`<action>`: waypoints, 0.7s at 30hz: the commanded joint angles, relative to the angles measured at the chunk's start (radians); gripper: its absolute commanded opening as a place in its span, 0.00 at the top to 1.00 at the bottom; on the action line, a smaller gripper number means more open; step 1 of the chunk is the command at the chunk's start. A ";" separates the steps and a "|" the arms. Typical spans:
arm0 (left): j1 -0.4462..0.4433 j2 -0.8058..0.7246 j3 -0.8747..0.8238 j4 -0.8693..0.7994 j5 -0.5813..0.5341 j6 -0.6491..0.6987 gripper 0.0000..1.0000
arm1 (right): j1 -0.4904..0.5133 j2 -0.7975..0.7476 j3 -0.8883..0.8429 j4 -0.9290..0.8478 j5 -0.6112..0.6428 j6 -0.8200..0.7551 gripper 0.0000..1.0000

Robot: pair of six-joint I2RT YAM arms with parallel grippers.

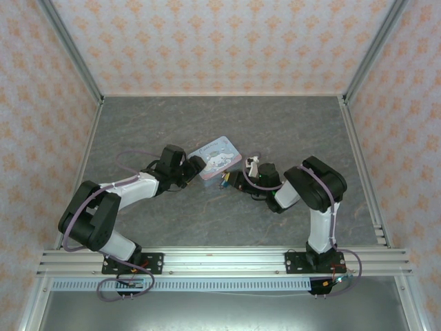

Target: Unlock the padlock with the key

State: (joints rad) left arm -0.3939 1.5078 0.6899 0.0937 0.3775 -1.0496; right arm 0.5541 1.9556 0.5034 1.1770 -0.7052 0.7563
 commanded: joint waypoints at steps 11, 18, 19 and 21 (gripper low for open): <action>-0.020 0.035 0.005 -0.148 -0.021 0.006 0.27 | 0.007 0.028 0.017 0.071 0.018 0.031 0.89; -0.019 0.037 0.005 -0.149 -0.021 0.009 0.27 | 0.006 0.008 -0.002 0.081 0.046 0.038 0.93; -0.020 0.037 0.005 -0.149 -0.021 0.010 0.27 | 0.005 0.003 -0.003 0.080 0.050 0.038 0.93; -0.020 0.037 0.003 -0.150 -0.021 0.009 0.27 | 0.003 -0.005 -0.008 0.082 0.058 0.043 0.93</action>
State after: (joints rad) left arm -0.3996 1.5097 0.7010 0.0723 0.3775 -1.0492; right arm 0.5568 1.9728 0.5072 1.2022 -0.6868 0.7937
